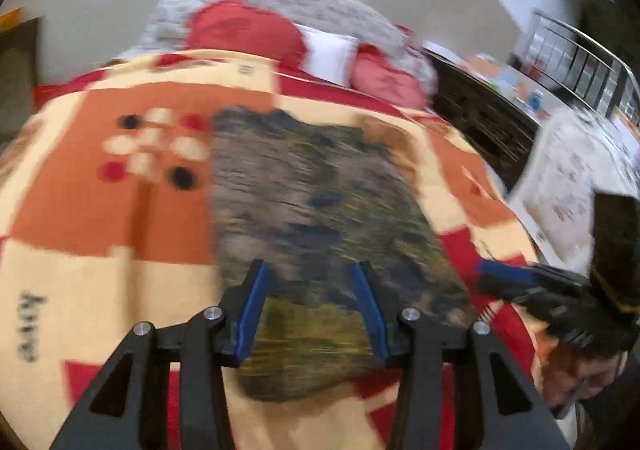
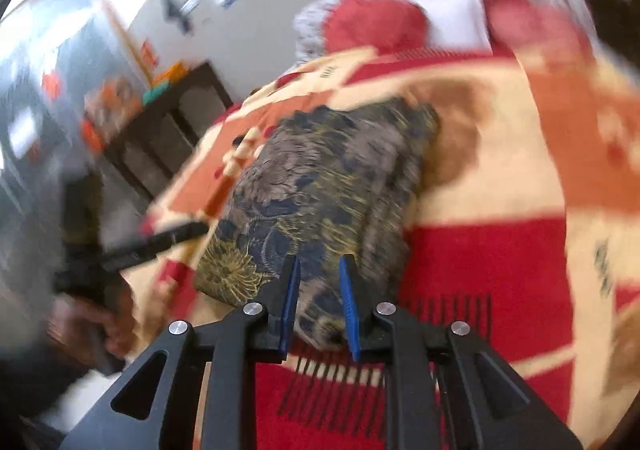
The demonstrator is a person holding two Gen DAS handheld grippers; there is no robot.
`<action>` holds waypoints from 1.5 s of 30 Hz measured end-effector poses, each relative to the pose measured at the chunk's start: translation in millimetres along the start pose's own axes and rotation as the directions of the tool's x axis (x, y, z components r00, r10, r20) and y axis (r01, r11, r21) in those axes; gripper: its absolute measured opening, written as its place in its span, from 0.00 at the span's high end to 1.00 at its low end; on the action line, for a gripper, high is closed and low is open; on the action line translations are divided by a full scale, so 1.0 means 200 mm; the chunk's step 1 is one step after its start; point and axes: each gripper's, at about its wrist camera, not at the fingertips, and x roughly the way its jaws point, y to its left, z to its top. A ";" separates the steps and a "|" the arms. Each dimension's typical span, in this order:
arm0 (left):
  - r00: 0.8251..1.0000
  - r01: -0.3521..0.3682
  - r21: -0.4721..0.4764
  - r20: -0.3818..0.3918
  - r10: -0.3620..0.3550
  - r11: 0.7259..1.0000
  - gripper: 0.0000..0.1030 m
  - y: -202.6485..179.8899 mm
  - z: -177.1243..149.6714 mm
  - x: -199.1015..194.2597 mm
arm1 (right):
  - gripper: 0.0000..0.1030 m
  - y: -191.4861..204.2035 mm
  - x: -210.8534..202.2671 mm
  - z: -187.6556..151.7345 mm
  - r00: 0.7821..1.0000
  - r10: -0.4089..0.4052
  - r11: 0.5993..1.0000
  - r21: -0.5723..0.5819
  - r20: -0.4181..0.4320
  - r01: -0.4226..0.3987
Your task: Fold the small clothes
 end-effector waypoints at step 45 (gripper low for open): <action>0.976 -0.216 -0.121 -0.017 0.215 0.969 0.69 0.25 0.70 0.82 | 0.89 -0.29 0.81 0.67 0.952 -0.305 0.940 0.153 -0.034 0.306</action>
